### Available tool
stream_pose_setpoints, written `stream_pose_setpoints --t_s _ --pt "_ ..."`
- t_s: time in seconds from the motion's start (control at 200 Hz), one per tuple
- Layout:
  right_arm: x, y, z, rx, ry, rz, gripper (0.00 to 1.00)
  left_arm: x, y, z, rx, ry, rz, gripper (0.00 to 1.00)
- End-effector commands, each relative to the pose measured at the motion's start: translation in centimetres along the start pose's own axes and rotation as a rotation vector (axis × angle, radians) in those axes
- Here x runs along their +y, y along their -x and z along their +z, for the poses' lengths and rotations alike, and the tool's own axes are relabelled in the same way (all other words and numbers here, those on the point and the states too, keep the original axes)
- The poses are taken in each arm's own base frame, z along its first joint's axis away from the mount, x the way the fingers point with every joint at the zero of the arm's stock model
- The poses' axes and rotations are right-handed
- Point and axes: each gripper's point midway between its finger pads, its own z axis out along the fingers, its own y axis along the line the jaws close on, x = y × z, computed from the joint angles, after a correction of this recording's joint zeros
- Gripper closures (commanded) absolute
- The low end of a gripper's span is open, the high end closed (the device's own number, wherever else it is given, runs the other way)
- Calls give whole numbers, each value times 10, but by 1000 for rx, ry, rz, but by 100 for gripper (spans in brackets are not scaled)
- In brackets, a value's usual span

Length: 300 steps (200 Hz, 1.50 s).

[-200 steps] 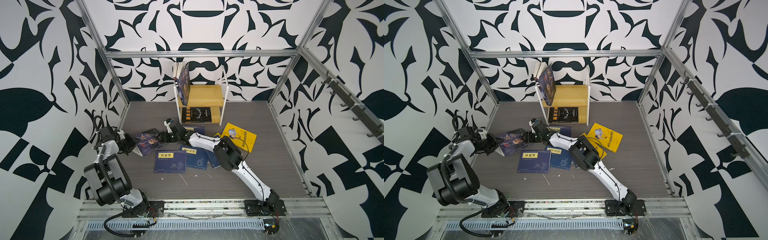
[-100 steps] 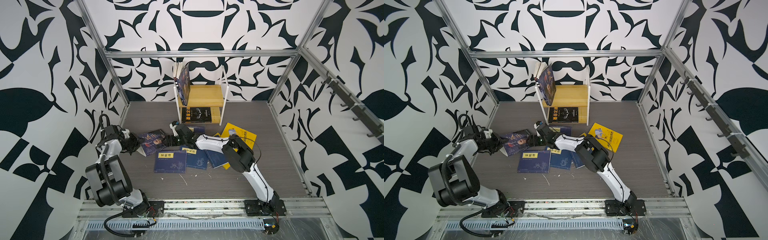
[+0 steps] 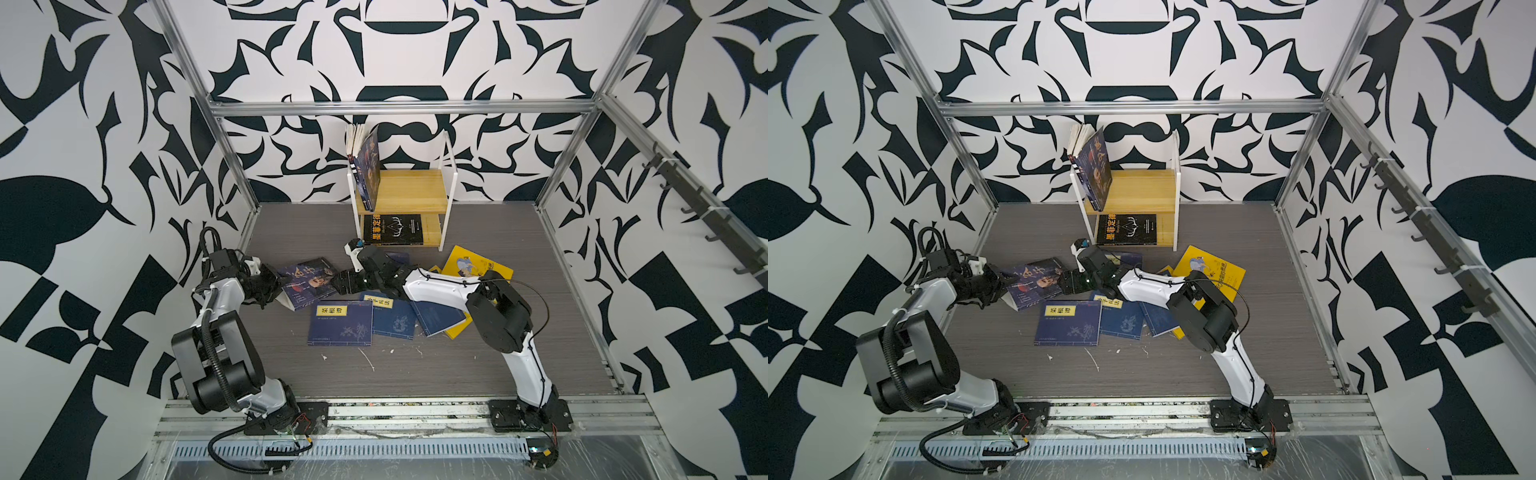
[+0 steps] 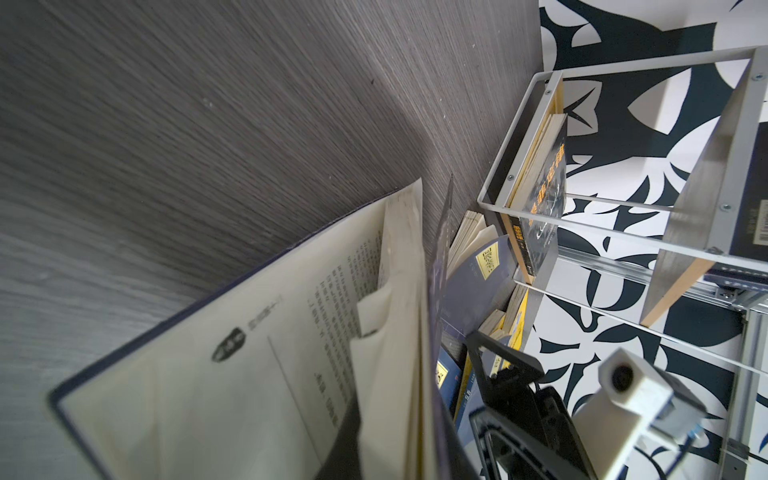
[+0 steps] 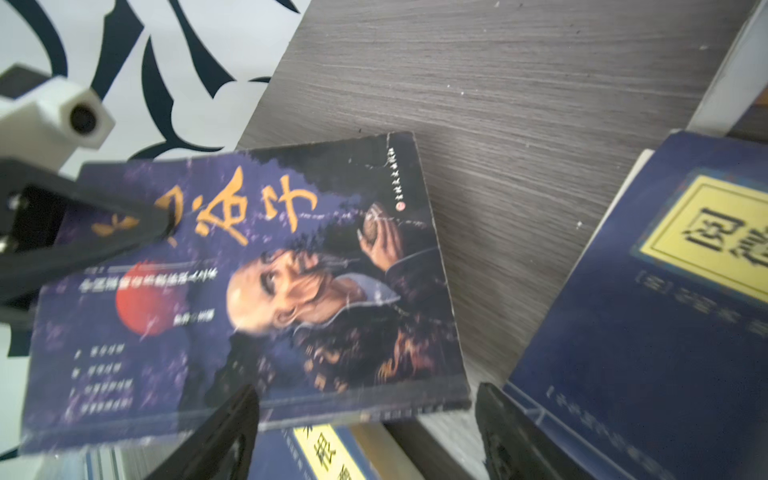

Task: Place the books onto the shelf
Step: 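Raise the book upright with the right gripper while left gripper releases and draws back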

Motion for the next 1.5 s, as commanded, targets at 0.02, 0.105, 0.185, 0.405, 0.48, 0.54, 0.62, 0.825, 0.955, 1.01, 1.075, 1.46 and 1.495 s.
stream_pose_setpoints --t_s 0.02,0.105,0.185,0.405,0.48,0.54,0.62,0.825,0.955,1.01,1.075,1.46,1.495 --pt "13 13 -26 -56 -10 -81 15 -23 10 -10 -32 -45 32 100" --pt "16 9 -34 -79 -3 -158 16 -24 10 -9 -30 -47 32 100" --pt "33 5 -41 -140 23 -312 16 -22 9 -7 -23 -44 26 100" --pt "70 -3 -40 -280 33 -664 14 -24 9 -6 -16 -47 29 100" --pt "74 -4 -33 -306 13 -755 14 -24 8 -6 -16 -46 30 100" --pt "75 -2 -28 -335 -8 -816 13 -24 8 -6 -17 -46 31 100" --pt "76 2 -20 -371 -38 -879 13 -24 8 -5 -19 -43 33 100" --pt "76 10 2 -388 -80 -979 15 -25 7 -5 -17 -44 32 100" --pt "75 17 11 -409 -124 -1042 17 -24 6 -5 -19 -43 34 100" --pt "74 22 12 -432 -146 -1062 19 -24 6 -5 -21 -41 35 100" --pt "73 24 16 -434 -166 -1098 22 -23 6 -4 -19 -41 33 100" --pt "64 29 23 -403 -270 -1292 100 -19 7 -10 -53 6 72 44" --pt "64 31 21 -405 -274 -1298 100 -17 7 -12 -64 18 81 37"
